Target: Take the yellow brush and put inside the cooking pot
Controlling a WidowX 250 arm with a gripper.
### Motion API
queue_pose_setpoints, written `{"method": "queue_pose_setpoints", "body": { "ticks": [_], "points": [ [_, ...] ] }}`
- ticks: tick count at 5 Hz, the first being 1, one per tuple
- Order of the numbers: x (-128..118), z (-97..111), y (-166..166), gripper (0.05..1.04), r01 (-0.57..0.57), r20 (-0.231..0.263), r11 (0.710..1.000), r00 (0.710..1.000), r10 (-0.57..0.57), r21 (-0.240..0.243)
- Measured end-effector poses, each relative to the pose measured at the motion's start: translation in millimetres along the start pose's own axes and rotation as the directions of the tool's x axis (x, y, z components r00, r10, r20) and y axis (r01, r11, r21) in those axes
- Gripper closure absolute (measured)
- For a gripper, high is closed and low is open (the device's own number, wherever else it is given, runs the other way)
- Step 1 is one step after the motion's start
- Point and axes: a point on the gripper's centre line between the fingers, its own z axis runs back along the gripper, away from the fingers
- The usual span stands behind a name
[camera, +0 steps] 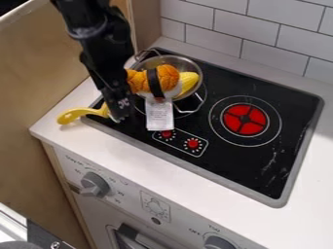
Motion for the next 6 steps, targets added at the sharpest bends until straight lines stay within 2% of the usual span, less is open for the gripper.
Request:
{"method": "queue_pose_setpoints", "body": {
  "ticks": [2,3,4,6],
  "points": [
    [-12.4,-19.0,-11.1,0.084,-0.014,0.038,1.0,0.999,0.014,-0.004],
    [-22.0,-27.7,-18.9,0.084,-0.017,0.053,1.0,0.998,0.018,-0.021],
    [-26.5,-32.3,-19.9,0.085,0.011,0.106,1.0,0.994,-0.009,-0.018],
    [-23.0,-34.8,-13.2,0.084,0.048,0.157,0.999,0.987,-0.044,-0.025]
  ]
}}
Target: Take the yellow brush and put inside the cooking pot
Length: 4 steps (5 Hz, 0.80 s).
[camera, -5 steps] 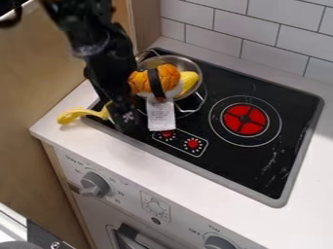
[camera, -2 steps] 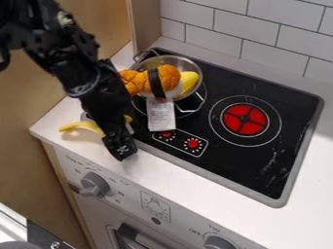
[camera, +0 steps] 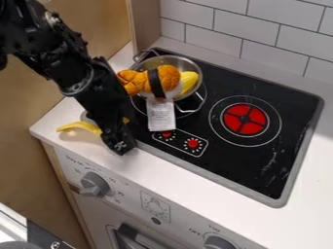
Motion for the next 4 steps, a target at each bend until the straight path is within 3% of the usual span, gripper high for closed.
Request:
{"method": "queue_pose_setpoints", "body": {
  "ticks": [1,2,3,4],
  "points": [
    [4.2,-1.4,3.2,0.12,0.019,-0.004,1.0,1.0,-0.019,0.002],
    [8.9,-2.6,4.9,0.375,0.028,-0.024,1.0,0.999,-0.028,0.006],
    [7.2,0.3,1.3,0.524,0.023,-0.063,0.999,0.998,-0.025,-0.035],
    [8.0,8.6,-3.4,0.537,0.017,-0.099,0.998,0.995,-0.024,-0.063]
  ]
}}
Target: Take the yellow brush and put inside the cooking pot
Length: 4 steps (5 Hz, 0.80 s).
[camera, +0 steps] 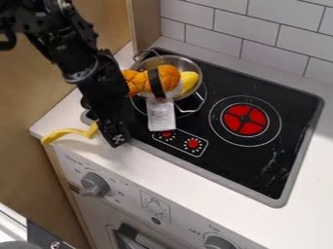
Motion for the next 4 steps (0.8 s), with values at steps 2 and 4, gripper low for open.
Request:
{"method": "queue_pose_setpoints", "body": {
  "ticks": [2,4],
  "points": [
    [9.2,21.9,-5.0,0.537,-0.011,-0.069,0.999,0.998,0.013,0.031],
    [16.5,56.3,-11.6,0.537,-0.01,-0.169,0.999,0.986,0.016,0.036]
  ]
}}
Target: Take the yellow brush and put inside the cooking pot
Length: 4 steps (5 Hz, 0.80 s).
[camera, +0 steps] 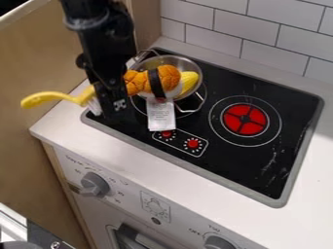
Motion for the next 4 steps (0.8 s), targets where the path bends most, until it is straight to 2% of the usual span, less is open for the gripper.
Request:
{"method": "queue_pose_setpoints", "body": {
  "ticks": [1,2,3,4],
  "points": [
    [2.2,18.5,-4.1,0.537,-0.009,-0.033,1.0,0.999,0.009,0.01],
    [13.9,33.3,-6.7,0.537,-0.005,-0.03,1.0,1.0,0.006,0.014],
    [37.2,37.8,-4.4,0.537,0.0,-0.006,1.0,1.0,0.0,-0.002],
    [62.5,32.1,-6.1,0.537,-0.001,0.018,1.0,1.0,0.001,-0.023]
  ]
}}
